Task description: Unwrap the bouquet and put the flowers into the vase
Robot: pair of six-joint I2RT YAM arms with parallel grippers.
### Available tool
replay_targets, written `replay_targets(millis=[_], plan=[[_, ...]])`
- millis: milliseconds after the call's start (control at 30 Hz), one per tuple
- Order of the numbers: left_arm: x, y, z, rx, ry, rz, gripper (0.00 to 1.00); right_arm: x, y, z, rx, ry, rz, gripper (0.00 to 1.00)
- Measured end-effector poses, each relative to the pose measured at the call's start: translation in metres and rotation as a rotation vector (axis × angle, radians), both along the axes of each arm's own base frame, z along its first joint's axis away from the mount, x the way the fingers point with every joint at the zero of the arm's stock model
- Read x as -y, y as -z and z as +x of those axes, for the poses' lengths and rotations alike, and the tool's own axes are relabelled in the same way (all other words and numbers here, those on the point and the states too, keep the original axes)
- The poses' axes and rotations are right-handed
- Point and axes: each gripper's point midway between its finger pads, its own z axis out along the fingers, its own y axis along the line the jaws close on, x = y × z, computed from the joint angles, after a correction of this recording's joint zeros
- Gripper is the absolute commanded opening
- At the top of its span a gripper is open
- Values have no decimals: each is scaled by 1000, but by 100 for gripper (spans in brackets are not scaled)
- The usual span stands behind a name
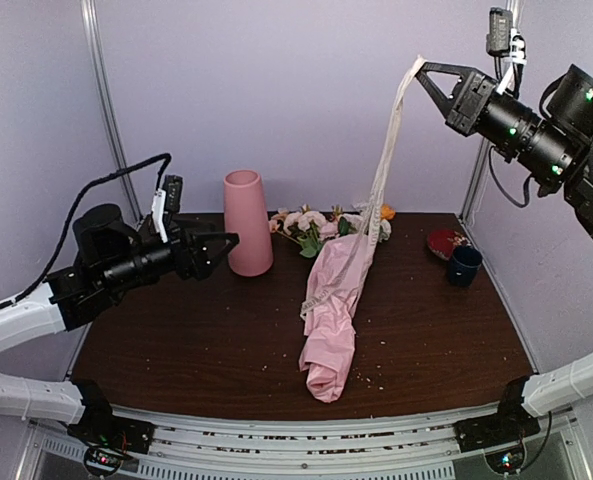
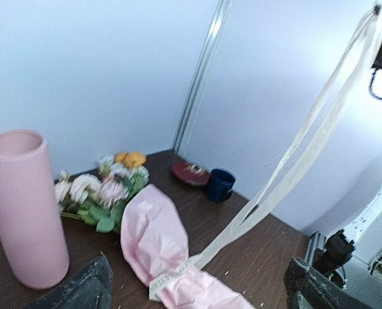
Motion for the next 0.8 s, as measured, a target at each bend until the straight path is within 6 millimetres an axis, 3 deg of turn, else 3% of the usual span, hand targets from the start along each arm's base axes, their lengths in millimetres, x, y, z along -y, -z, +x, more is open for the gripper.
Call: replay_targets(millis=[67, 167, 367, 500, 633, 800], plan=[[7, -26, -7, 76, 56, -41, 98, -3, 1, -5, 8, -33, -2, 0], [22, -52, -16, 168, 155, -89, 98, -15, 25, -3, -18, -71, -43, 0], [80, -61, -38, 273, 368, -93, 98, -49, 103, 3, -141, -169, -156, 0], [124, -57, -61, 336, 524, -87, 98, -60, 133, -1, -195, -234, -187, 0], [159, -56, -71, 374, 630, -99, 98, -64, 141, -8, -206, -279, -190, 0], [177, -50, -73, 402, 691, -113, 98, -60, 142, -23, -198, -325, -170, 0]])
